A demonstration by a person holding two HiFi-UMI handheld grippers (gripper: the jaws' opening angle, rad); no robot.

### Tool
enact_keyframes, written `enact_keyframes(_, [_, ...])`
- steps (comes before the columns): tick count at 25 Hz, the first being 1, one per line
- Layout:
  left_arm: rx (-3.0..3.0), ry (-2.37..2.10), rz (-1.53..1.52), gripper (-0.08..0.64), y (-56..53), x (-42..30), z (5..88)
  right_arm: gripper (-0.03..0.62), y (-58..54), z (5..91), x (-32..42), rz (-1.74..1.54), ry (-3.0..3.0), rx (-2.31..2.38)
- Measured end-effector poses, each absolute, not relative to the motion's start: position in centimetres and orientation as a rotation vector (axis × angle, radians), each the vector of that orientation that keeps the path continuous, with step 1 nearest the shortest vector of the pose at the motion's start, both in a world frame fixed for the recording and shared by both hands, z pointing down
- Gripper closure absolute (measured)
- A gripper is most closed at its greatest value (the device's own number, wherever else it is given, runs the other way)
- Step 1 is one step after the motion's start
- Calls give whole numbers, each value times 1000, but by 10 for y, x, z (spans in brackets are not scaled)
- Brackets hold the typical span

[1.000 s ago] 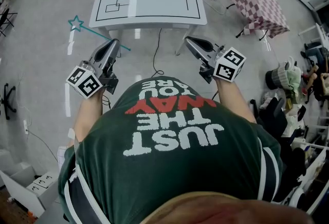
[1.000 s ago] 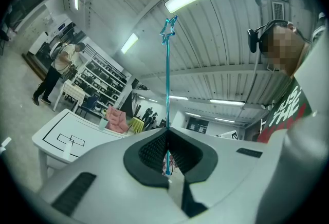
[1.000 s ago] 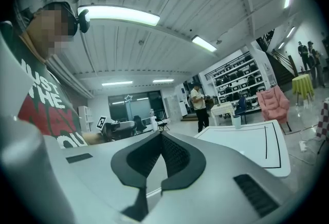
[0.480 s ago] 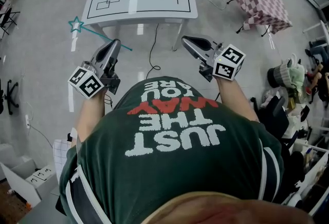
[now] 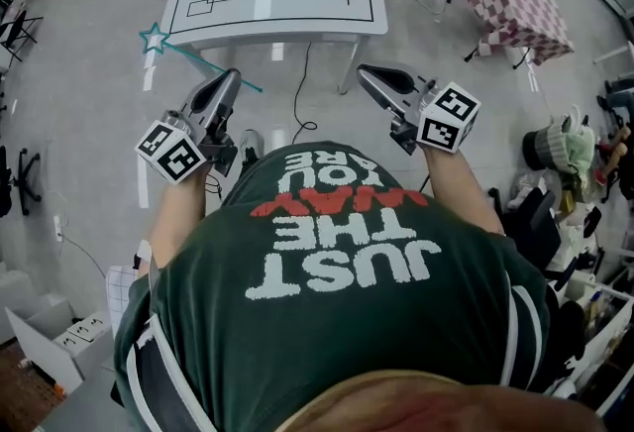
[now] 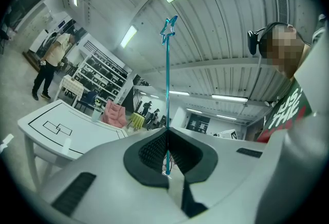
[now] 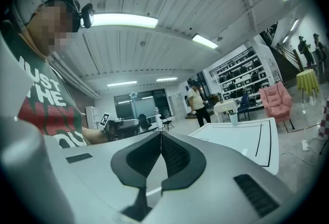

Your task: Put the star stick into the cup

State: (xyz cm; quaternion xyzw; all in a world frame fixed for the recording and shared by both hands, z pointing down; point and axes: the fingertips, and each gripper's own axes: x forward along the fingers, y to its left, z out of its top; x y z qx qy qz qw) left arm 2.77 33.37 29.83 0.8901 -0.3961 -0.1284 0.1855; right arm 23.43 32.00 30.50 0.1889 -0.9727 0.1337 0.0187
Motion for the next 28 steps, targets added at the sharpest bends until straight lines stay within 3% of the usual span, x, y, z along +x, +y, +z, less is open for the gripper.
enact_keyframes(6, [2529, -1061, -383, 549, 297, 12, 307, 558, 290, 308, 217, 389, -3004, 626])
enact_keyframes(28, [2599, -795, -379, 549, -55, -194, 303, 558, -31, 268, 8, 344, -2963, 906])
